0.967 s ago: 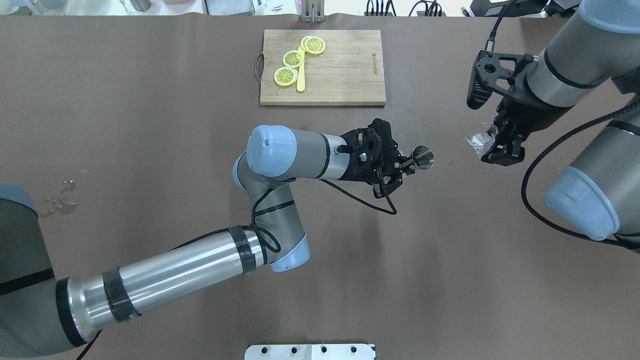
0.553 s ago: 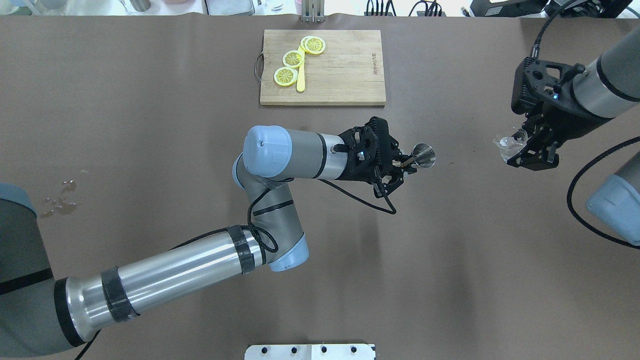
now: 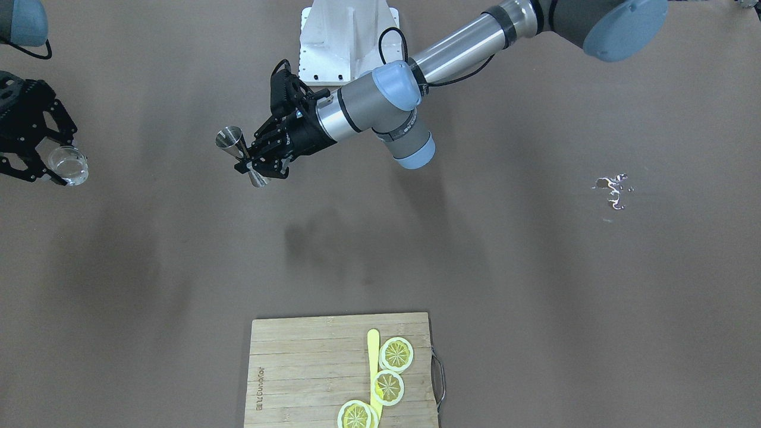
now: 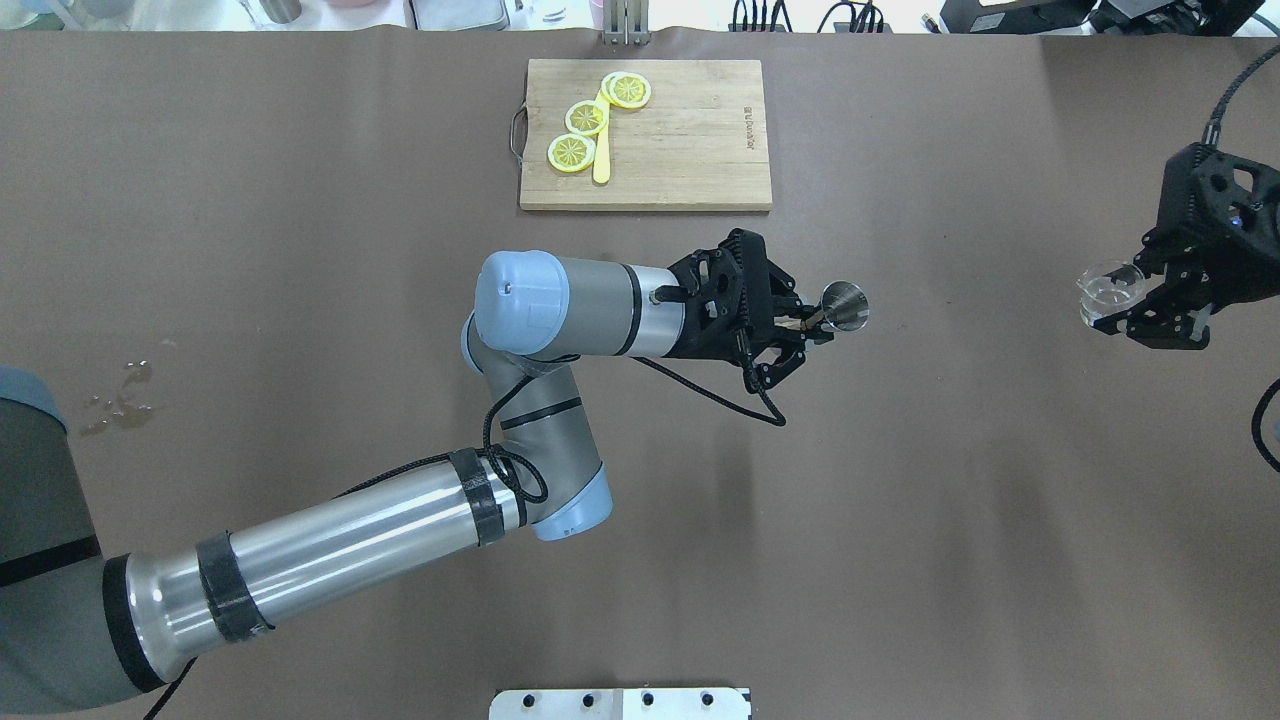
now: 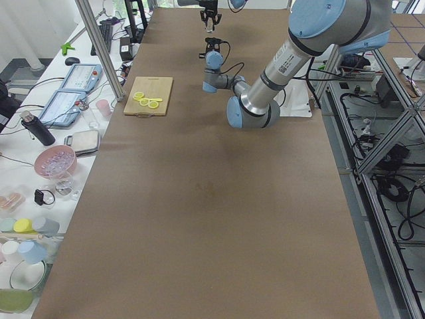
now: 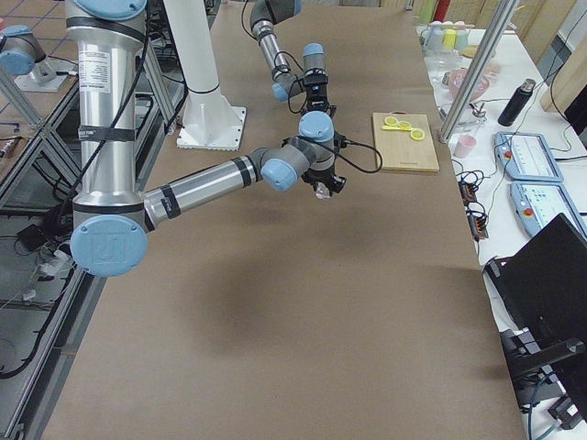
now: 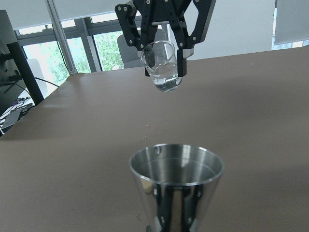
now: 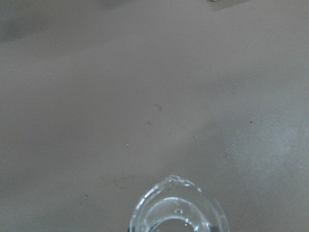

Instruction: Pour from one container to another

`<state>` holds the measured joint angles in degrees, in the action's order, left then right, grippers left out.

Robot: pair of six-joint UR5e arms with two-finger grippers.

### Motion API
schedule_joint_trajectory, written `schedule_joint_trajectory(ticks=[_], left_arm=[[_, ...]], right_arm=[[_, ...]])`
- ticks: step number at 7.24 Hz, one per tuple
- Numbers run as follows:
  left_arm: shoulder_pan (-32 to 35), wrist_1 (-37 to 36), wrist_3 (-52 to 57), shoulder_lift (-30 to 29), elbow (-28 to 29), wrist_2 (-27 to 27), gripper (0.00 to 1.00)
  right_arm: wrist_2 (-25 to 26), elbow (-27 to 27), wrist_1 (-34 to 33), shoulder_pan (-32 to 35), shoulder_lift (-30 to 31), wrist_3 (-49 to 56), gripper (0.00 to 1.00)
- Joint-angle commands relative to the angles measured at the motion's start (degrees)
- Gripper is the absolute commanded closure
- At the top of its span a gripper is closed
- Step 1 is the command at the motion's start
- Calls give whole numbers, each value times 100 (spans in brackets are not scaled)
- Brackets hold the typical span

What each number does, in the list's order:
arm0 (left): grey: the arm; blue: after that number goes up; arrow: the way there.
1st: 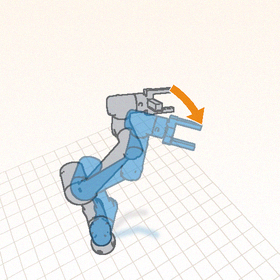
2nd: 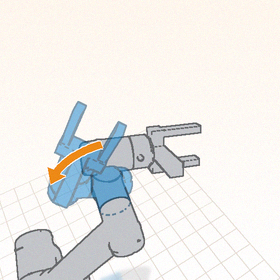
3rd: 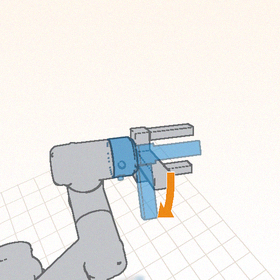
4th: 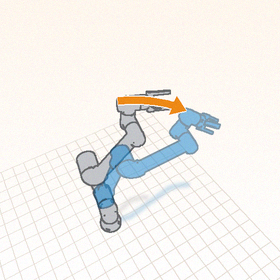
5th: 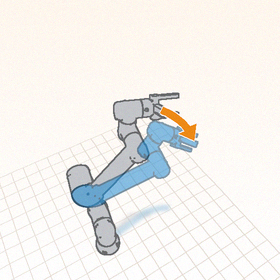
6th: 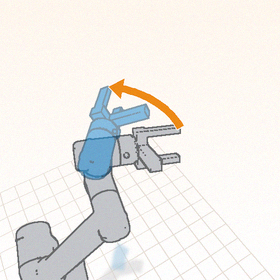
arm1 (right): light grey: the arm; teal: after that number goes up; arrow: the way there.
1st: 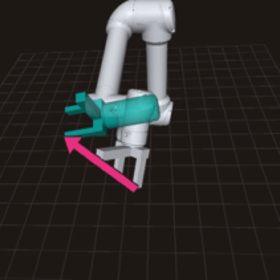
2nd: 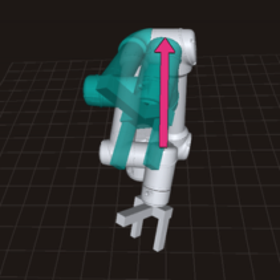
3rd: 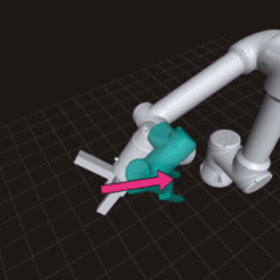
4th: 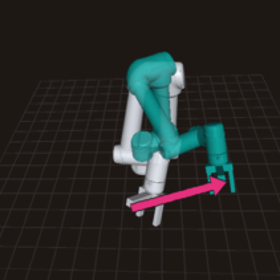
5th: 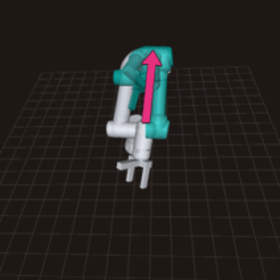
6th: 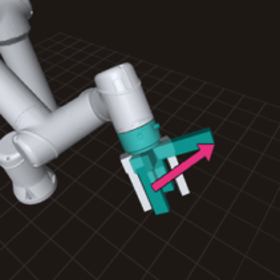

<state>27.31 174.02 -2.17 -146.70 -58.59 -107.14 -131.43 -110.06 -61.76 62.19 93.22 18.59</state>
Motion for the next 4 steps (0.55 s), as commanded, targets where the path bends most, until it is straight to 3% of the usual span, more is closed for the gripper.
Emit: schedule_joint_trajectory(ticks=[1, 2, 4], left_arm=[[11, 89, -90, 332, -335, 9, 100], [46, 89, -99, 509, -511, 18, 100], [73, 202, -117, 904, -836, 174, 100]], right_arm=[[-67, 1411, 2561, 100, 127, -905, 100], [-58, 1957, 3564, 100, 74, -1554, 100], [169, 2383, 4180, 83, -40, -1964, 100]])
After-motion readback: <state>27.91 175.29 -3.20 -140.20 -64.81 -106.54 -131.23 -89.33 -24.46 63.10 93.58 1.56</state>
